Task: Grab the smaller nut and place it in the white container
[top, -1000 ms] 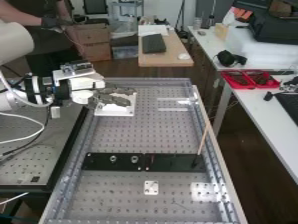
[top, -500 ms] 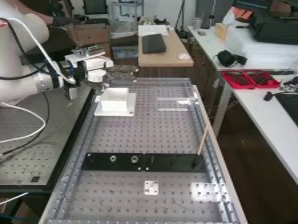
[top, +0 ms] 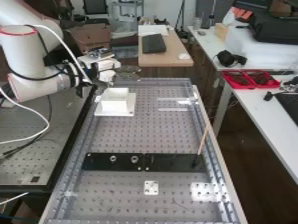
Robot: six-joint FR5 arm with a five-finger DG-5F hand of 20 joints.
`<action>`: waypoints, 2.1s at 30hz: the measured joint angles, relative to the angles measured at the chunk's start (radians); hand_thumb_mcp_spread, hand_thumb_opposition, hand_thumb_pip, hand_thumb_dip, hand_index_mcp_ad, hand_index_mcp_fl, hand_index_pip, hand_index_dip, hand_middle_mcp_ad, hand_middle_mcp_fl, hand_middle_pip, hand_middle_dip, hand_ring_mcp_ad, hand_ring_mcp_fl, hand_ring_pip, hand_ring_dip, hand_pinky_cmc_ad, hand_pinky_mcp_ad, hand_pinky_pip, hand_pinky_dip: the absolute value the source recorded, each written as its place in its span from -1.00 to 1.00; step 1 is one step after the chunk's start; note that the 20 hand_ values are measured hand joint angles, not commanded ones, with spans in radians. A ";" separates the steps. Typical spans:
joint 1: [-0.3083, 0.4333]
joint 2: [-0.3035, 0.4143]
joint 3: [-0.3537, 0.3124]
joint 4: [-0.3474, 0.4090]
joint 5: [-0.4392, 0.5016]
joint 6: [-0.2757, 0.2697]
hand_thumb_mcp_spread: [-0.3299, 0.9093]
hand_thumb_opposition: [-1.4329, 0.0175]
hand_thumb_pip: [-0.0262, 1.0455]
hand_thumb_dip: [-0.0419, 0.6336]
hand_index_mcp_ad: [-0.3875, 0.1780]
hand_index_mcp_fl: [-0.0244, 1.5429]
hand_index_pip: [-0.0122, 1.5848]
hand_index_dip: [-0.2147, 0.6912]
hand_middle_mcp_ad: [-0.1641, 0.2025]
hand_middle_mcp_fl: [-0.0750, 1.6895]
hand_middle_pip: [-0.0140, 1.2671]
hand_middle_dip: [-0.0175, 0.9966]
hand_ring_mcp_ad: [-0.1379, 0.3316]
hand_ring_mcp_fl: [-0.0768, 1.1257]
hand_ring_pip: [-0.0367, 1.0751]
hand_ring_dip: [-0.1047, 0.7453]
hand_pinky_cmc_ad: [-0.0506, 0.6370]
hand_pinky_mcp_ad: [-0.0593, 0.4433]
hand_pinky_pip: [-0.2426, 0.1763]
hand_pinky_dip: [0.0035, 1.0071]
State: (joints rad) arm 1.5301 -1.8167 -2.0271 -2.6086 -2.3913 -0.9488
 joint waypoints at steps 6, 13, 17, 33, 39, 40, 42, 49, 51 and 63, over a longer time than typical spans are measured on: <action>0.032 -0.021 -0.003 0.027 0.023 0.030 0.50 -0.30 0.10 -0.27 -0.46 -0.43 0.86 -0.44 0.16 -0.70 -0.76 -0.40 -0.03 -0.85 -0.75 -0.43 0.17 0.40 0.33 -0.62; 0.071 -0.043 -0.005 0.051 0.053 0.058 0.50 -0.30 0.10 -0.27 -0.46 -0.43 0.86 -0.44 0.15 -0.70 -0.76 -0.40 -0.03 -0.85 -0.75 -0.43 0.16 0.40 0.33 -0.62; 0.086 -0.052 -0.002 0.050 0.076 0.066 0.50 -0.30 0.10 -0.27 -0.47 -0.43 0.86 -0.43 0.14 -0.70 -0.77 -0.40 -0.03 -0.85 -0.75 -0.43 0.16 0.40 0.33 -0.62; 0.078 -0.056 0.009 -0.020 0.164 0.086 0.32 -0.26 0.09 -0.27 -0.48 -0.66 0.72 -0.44 0.17 -0.73 -0.78 -0.41 -0.01 -0.85 -0.75 -0.43 0.16 0.40 0.33 -0.59; 0.066 -0.035 -0.001 -0.030 0.195 0.116 0.17 -0.20 0.21 -0.27 -0.48 -0.87 0.66 -0.56 0.17 -0.77 -0.78 -0.40 -0.01 -0.85 -0.75 -0.43 0.18 0.40 0.24 -0.40; 0.063 -0.025 -0.005 -0.031 0.204 0.123 0.14 -0.20 0.23 -0.27 -0.47 -0.90 0.65 -0.55 0.17 -0.77 -0.78 -0.41 -0.01 -0.86 -0.76 -0.43 0.17 0.40 0.22 -0.38; 0.057 0.002 -0.011 -0.032 0.227 0.139 0.12 -0.18 0.24 -0.27 -0.43 -0.92 0.63 -0.56 0.17 -0.82 -0.78 -0.41 -0.01 -0.87 -0.76 -0.43 0.18 0.40 0.17 -0.34; 0.031 0.117 0.003 -0.064 0.338 0.201 0.09 -0.18 0.24 -0.27 -0.40 -0.94 0.61 -0.58 0.16 -0.83 -0.78 -0.40 -0.01 -0.87 -0.76 -0.43 0.19 0.41 0.02 -0.25; 0.017 0.166 0.037 -0.098 0.414 0.225 0.09 -0.18 0.24 -0.27 -0.36 -0.94 0.58 -0.58 0.17 -0.83 -0.78 -0.40 -0.01 -0.87 -0.76 -0.43 0.19 0.41 0.02 -0.23; -0.029 0.213 0.211 -0.263 0.720 0.282 -0.11 -0.09 0.24 -0.36 -0.23 -0.94 0.30 -0.58 0.19 -0.83 -0.78 -0.40 0.05 -0.87 -0.77 -0.43 0.18 0.42 -0.13 -0.06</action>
State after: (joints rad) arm 1.5016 -1.6037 -1.8156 -2.8713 -1.6710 -0.6665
